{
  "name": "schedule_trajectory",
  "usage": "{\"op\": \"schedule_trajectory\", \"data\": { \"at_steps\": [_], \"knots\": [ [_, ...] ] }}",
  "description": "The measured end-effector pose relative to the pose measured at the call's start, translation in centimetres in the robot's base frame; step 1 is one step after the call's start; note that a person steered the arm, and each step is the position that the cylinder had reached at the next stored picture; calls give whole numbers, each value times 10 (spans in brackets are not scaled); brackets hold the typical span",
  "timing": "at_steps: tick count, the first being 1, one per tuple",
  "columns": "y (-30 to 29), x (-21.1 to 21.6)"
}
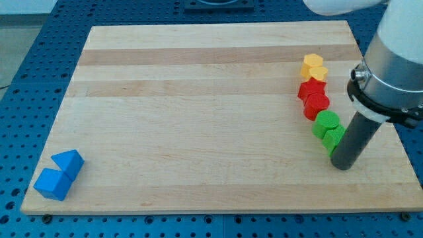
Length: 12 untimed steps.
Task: Adjust the green blocks
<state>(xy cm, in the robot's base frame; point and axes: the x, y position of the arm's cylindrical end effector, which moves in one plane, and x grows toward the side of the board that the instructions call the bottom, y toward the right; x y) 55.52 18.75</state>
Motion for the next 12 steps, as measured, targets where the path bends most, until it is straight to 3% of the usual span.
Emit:
{"op": "schedule_trajectory", "data": {
  "at_steps": [2, 5, 8, 9, 12],
  "knots": [
    [27, 32],
    [28, 0],
    [25, 9],
    [-1, 13],
    [-10, -8]
  ]
}}
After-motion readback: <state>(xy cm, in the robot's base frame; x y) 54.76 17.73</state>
